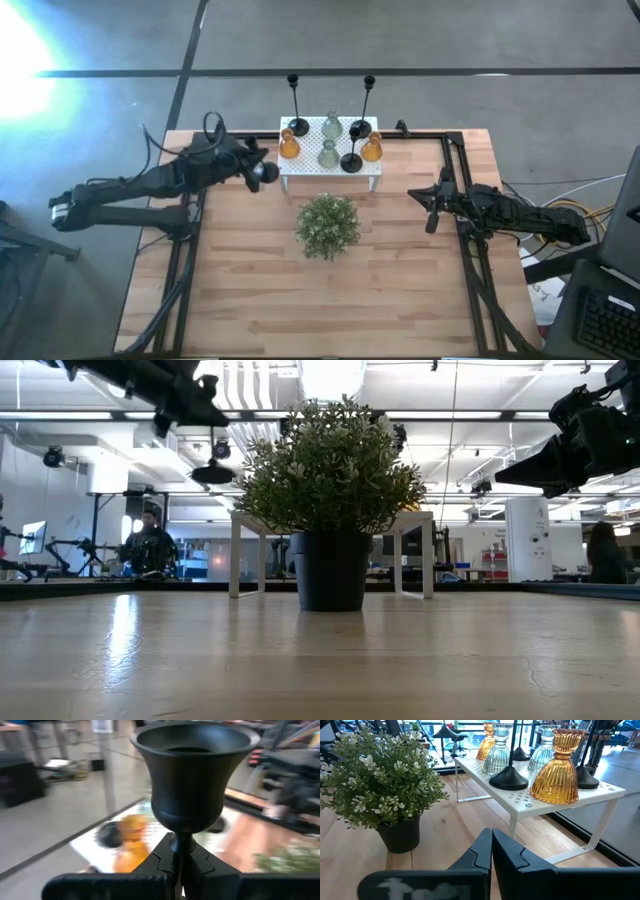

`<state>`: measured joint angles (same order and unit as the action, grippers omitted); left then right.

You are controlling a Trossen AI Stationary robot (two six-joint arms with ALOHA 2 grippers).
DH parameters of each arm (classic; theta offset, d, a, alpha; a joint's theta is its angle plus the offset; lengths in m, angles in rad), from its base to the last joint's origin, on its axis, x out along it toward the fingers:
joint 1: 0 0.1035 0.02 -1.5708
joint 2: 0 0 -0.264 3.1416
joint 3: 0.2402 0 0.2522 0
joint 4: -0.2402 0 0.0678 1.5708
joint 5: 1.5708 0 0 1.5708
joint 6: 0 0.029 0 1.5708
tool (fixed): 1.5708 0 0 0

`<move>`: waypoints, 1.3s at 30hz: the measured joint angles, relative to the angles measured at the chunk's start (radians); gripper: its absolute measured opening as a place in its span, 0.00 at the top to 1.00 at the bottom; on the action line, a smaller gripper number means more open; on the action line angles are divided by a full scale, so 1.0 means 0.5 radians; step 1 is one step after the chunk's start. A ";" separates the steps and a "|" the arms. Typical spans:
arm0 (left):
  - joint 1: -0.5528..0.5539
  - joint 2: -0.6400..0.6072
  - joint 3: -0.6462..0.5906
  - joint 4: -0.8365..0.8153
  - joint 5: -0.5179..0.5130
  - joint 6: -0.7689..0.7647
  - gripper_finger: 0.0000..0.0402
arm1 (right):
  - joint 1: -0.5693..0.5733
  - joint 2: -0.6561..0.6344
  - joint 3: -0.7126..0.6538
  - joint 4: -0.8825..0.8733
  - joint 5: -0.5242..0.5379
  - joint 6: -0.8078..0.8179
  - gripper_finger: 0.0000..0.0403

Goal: Pick & Place candle stick holders
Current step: Put the black candle holder on the shelf

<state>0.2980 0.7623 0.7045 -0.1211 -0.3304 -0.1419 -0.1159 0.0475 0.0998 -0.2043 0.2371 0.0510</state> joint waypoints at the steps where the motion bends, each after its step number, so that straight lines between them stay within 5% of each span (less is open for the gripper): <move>1: -0.032 0.025 0.001 0.033 0.019 -0.009 0.97 | 0.000 0.000 0.000 0.000 0.000 -0.004 0.98; 23: -0.116 0.870 0.389 0.369 0.077 0.206 0.97 | 0.000 0.000 0.000 0.000 -0.001 -0.003 0.98; 39: 0.009 1.103 0.385 0.637 0.036 0.242 0.97 | 0.000 0.000 0.000 0.000 0.000 -0.001 0.98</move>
<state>0.3023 1.3138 0.8970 0.1975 -0.3124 -0.0211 -0.1160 0.0475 0.0998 -0.2043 0.2371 0.0507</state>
